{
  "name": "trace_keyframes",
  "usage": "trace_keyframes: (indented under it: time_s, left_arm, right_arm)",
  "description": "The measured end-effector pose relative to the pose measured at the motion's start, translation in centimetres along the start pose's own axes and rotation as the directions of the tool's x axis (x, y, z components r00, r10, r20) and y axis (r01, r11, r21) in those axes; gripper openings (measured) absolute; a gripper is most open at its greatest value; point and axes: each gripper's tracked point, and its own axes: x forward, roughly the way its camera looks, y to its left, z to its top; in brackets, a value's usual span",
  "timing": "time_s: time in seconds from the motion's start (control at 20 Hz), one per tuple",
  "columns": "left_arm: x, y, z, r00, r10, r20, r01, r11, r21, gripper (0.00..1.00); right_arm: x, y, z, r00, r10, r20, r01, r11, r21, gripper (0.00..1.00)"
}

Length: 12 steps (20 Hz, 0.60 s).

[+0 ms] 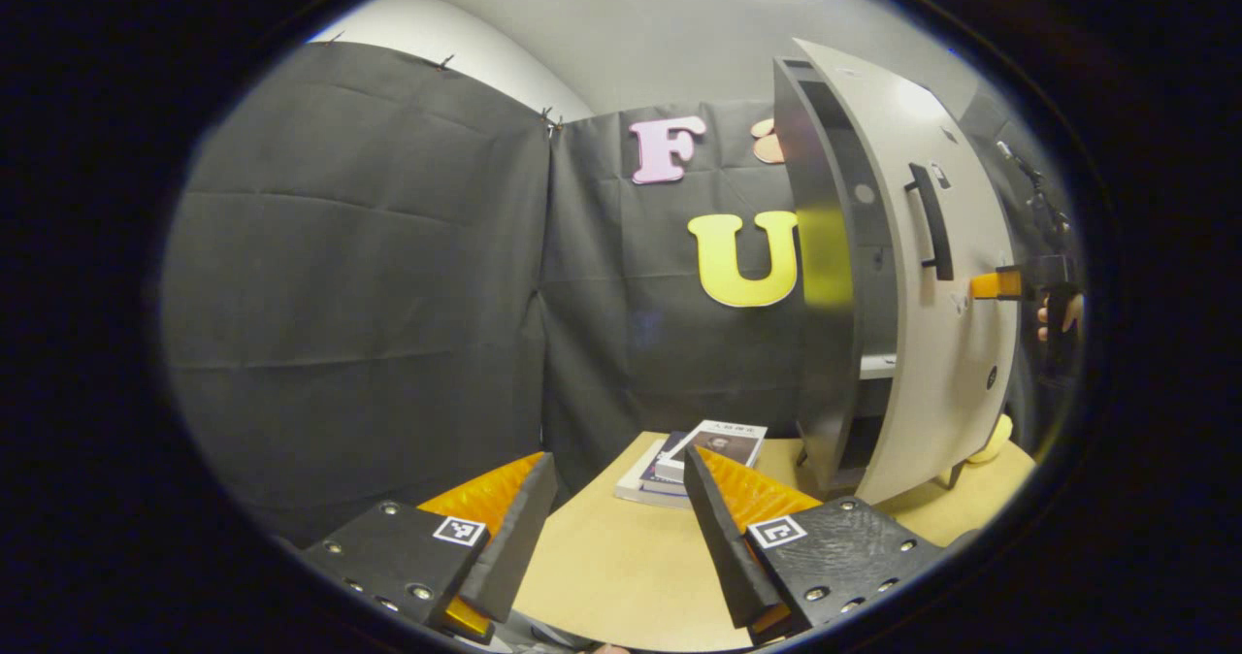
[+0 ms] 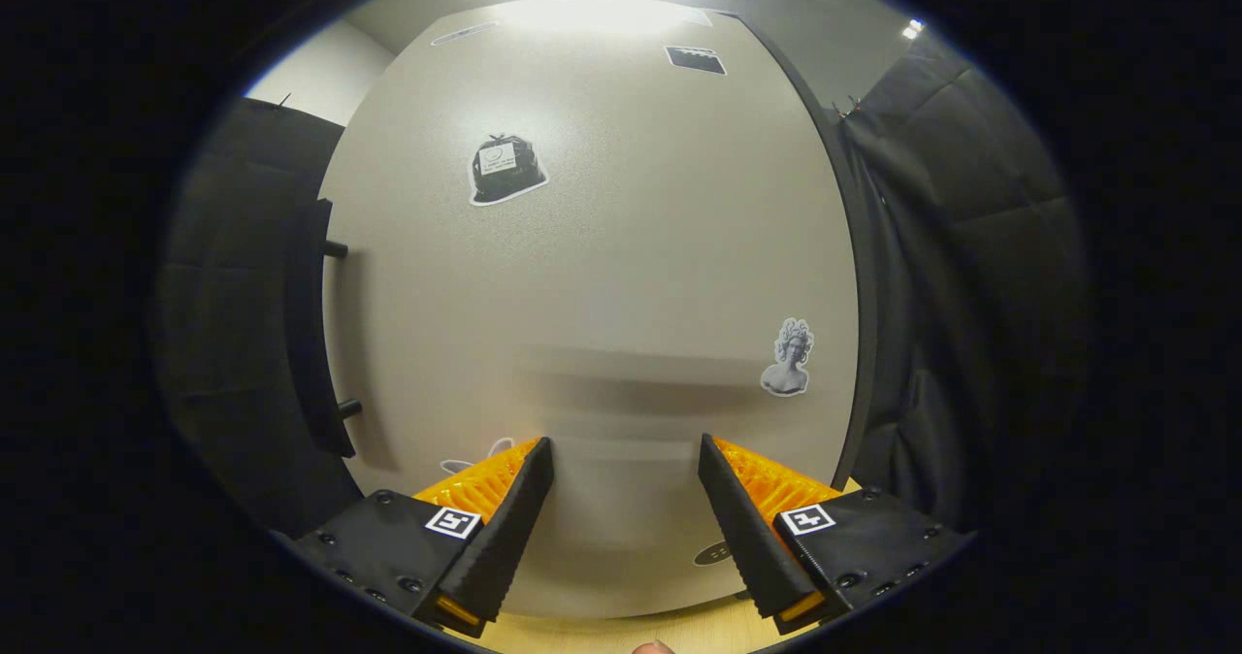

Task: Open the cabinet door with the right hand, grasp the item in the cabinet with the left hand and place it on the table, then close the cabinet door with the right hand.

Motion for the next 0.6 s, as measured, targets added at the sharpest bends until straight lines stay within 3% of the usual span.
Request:
trace_keyframes:
  time_s: [0.15,0.4,0.5,0.55,0.6]
  left_arm:
    - [0.1,-0.8,0.7,0.999,-0.033,0.006,0.033,0.999,0.012,0.8]
    - [0.4,-2.6,1.3,0.995,-0.096,0.015,0.096,0.995,0.019,0.83]
    - [0.2,-3.4,1.6,0.993,-0.121,0.016,0.12,0.993,0.012,0.8]
    - [0.2,-3.9,1.7,0.991,-0.131,0.022,0.131,0.991,0.012,0.8]
    - [0.4,-4.2,1.8,0.99,-0.137,0.022,0.137,0.99,0.016,0.8]
  right_arm:
    - [-0.9,-0.3,0.2,1.0,0.014,-0.008,-0.014,1.0,0.012,0.97]
    - [-6.6,-2.8,1.4,0.999,0.035,-0.005,-0.035,0.999,-0.002,0.98]
    - [-9.0,-4.4,2.3,0.999,0.035,0.013,-0.035,0.999,0.005,0.94]
    - [-10.1,-5.5,2.9,0.999,0.03,0.025,-0.03,1.0,0.001,1.0]
    - [-11.1,-6.6,3.5,0.999,0.023,0.034,-0.022,1.0,-0.006,0.94]
